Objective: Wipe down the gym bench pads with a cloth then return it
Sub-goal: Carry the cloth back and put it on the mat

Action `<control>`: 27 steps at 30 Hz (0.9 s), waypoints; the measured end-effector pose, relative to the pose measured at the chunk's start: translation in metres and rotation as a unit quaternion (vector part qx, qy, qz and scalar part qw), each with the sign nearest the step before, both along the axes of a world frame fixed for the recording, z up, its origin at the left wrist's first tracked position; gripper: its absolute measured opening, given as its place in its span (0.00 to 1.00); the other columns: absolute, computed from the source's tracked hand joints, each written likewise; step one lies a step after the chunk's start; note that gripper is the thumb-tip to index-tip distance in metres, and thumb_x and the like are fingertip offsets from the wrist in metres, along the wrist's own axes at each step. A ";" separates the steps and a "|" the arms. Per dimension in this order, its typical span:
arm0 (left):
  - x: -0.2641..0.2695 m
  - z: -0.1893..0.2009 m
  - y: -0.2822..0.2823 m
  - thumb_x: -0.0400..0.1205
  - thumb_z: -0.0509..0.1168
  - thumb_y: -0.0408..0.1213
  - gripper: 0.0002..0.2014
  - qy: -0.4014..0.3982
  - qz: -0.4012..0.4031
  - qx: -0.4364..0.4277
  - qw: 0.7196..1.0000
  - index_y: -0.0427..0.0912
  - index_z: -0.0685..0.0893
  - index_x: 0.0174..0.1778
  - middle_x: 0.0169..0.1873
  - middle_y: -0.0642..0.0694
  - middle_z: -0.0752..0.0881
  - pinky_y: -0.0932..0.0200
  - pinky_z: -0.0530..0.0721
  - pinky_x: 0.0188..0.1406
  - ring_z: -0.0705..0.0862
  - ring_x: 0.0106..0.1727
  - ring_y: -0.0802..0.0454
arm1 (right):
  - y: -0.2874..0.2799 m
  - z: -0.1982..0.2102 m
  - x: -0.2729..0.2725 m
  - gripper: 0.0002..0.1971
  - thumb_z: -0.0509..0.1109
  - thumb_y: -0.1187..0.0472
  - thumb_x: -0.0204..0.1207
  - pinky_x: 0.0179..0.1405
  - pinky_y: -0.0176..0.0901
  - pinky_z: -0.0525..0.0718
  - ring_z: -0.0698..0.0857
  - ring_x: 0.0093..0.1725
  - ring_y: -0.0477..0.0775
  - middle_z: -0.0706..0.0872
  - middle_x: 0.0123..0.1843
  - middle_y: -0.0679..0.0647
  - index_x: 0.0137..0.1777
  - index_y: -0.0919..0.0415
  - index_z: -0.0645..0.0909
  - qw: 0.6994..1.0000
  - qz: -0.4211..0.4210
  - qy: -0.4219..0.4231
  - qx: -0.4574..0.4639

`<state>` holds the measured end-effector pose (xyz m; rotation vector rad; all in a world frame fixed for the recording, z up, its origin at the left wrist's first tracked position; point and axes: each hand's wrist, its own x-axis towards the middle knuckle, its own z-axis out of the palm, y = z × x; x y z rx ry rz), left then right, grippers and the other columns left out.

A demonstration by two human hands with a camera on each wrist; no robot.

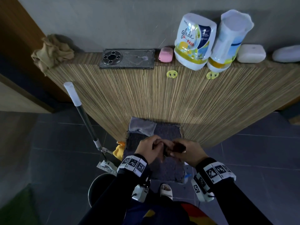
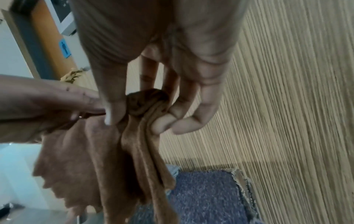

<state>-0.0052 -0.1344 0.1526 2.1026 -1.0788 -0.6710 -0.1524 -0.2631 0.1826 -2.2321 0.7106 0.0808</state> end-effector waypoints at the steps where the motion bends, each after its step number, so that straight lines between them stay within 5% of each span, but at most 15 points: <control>1: 0.005 0.001 0.001 0.81 0.66 0.39 0.07 0.003 -0.006 0.005 1.000 0.42 0.84 0.52 0.42 0.48 0.87 0.66 0.77 0.44 0.83 0.45 0.51 | 0.000 0.001 0.002 0.14 0.75 0.55 0.72 0.50 0.41 0.78 0.85 0.50 0.55 0.89 0.50 0.56 0.55 0.59 0.86 1.000 0.000 -0.007 -0.023; 5: 0.028 0.000 0.008 0.78 0.69 0.39 0.09 -0.004 -0.059 0.031 0.998 0.44 0.85 0.53 0.42 0.54 0.85 0.80 0.69 0.39 0.80 0.44 0.59 | -0.007 -0.001 0.008 0.10 0.66 0.60 0.78 0.48 0.37 0.75 0.85 0.50 0.55 0.87 0.51 0.54 0.53 0.58 0.87 0.997 0.006 -0.010 -0.070; 7: 0.041 -0.003 0.013 0.77 0.69 0.36 0.09 -0.026 -0.087 0.035 0.995 0.42 0.86 0.52 0.42 0.52 0.85 0.78 0.70 0.39 0.80 0.44 0.58 | -0.010 -0.004 0.010 0.11 0.64 0.59 0.81 0.46 0.35 0.73 0.84 0.51 0.53 0.87 0.52 0.51 0.57 0.55 0.86 0.997 0.007 0.004 -0.073; 10: 0.056 -0.010 0.019 0.79 0.67 0.34 0.07 -0.042 -0.099 0.049 0.993 0.41 0.87 0.50 0.44 0.47 0.88 0.58 0.80 0.45 0.84 0.46 0.50 | -0.011 -0.009 0.011 0.13 0.61 0.55 0.82 0.46 0.40 0.77 0.83 0.53 0.53 0.86 0.54 0.48 0.62 0.50 0.83 0.996 0.010 0.052 -0.074; 12: 0.063 -0.015 0.019 0.80 0.66 0.35 0.06 -0.043 -0.101 0.054 0.993 0.42 0.87 0.50 0.44 0.48 0.88 0.53 0.82 0.47 0.85 0.46 0.49 | -0.011 -0.013 0.013 0.13 0.60 0.56 0.83 0.49 0.45 0.81 0.84 0.54 0.54 0.87 0.55 0.50 0.61 0.51 0.84 0.996 0.016 0.065 -0.060; 16: 0.071 -0.021 0.010 0.81 0.63 0.31 0.11 -0.037 -0.094 0.056 0.993 0.42 0.87 0.56 0.50 0.46 0.88 0.63 0.78 0.51 0.85 0.52 0.49 | -0.011 -0.023 0.023 0.12 0.62 0.63 0.82 0.51 0.44 0.76 0.84 0.53 0.57 0.88 0.52 0.55 0.57 0.57 0.86 0.997 0.000 0.059 -0.039; 22: 0.072 -0.032 0.005 0.80 0.65 0.25 0.13 -0.080 -0.111 0.040 0.990 0.39 0.88 0.57 0.57 0.43 0.86 0.61 0.77 0.59 0.83 0.58 0.47 | -0.013 -0.043 0.029 0.13 0.65 0.71 0.77 0.57 0.47 0.77 0.84 0.57 0.60 0.87 0.56 0.61 0.59 0.64 0.85 0.997 -0.049 0.038 -0.035; 27: 0.052 -0.082 0.025 0.80 0.60 0.27 0.16 -0.043 -0.147 0.141 0.978 0.41 0.85 0.62 0.62 0.44 0.82 0.58 0.76 0.61 0.81 0.62 0.46 | 0.011 -0.092 0.016 0.18 0.59 0.69 0.81 0.66 0.37 0.66 0.77 0.70 0.56 0.80 0.69 0.57 0.68 0.59 0.80 0.986 -0.034 0.160 0.022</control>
